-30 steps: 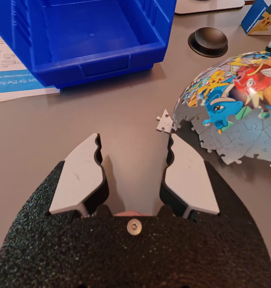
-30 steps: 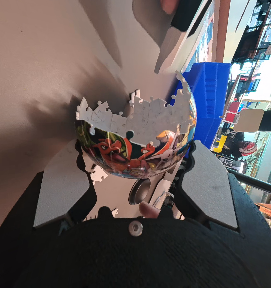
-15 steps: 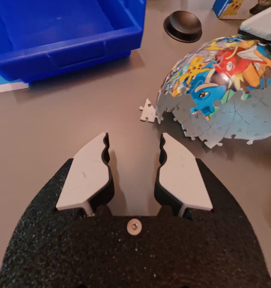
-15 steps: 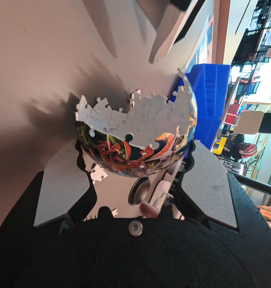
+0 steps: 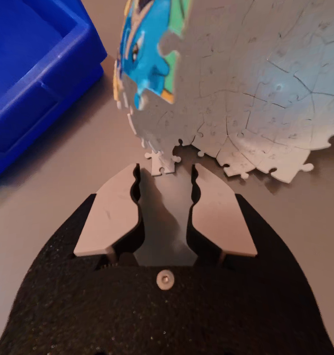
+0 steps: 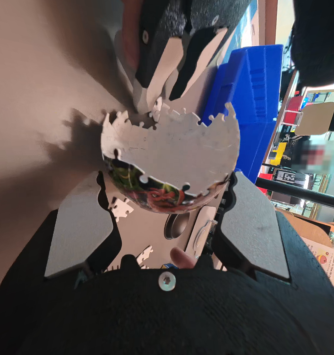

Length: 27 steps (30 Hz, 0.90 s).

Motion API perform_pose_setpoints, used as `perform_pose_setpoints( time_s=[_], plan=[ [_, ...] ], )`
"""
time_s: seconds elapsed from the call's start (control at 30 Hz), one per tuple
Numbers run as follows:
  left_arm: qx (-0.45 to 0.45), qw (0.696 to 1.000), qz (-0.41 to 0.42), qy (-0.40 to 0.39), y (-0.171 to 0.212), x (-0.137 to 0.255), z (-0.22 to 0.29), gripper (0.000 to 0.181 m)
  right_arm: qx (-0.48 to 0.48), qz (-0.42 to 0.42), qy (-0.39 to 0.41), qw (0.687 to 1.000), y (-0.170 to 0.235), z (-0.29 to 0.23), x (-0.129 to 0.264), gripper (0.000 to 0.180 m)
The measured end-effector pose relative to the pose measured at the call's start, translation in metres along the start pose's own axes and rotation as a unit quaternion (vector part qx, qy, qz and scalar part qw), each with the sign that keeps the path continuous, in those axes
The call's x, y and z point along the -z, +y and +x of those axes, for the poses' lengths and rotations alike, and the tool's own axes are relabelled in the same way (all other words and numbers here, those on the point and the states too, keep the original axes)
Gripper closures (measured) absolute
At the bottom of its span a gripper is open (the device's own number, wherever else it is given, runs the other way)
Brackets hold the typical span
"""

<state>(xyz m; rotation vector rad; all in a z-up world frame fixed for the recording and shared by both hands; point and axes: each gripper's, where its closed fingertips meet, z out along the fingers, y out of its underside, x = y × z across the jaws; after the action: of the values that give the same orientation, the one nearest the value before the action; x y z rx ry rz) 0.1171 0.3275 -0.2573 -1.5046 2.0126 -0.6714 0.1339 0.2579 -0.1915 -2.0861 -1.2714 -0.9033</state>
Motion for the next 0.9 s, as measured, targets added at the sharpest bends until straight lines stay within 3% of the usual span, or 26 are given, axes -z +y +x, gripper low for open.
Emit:
perform_pose_setpoints(
  time_s=[0.13,0.33,0.63,0.83,0.9],
  plan=[
    [0.0,1.0,-0.004,0.028,-0.004,-0.005,0.007,0.147,0.011,-0.003,0.005,1.0,0.003,-0.001,-0.003,0.055],
    [0.035,0.999,-0.018,0.008,0.004,0.002,0.008,0.164,0.002,0.007,0.008,1.0,0.003,0.0,-0.006,0.054],
    [0.043,0.997,-0.07,0.009,0.021,0.023,0.022,0.163,0.021,0.012,0.011,1.0,-0.005,-0.002,-0.006,0.053],
    [0.126,0.986,0.088,-0.059,-0.011,0.035,-0.012,0.092,0.007,0.015,0.01,1.0,0.004,0.0,-0.006,0.054],
    [0.122,0.984,0.115,-0.064,-0.017,0.035,-0.018,0.084,0.004,0.014,0.01,1.0,0.006,0.0,-0.007,0.054]
  ],
)
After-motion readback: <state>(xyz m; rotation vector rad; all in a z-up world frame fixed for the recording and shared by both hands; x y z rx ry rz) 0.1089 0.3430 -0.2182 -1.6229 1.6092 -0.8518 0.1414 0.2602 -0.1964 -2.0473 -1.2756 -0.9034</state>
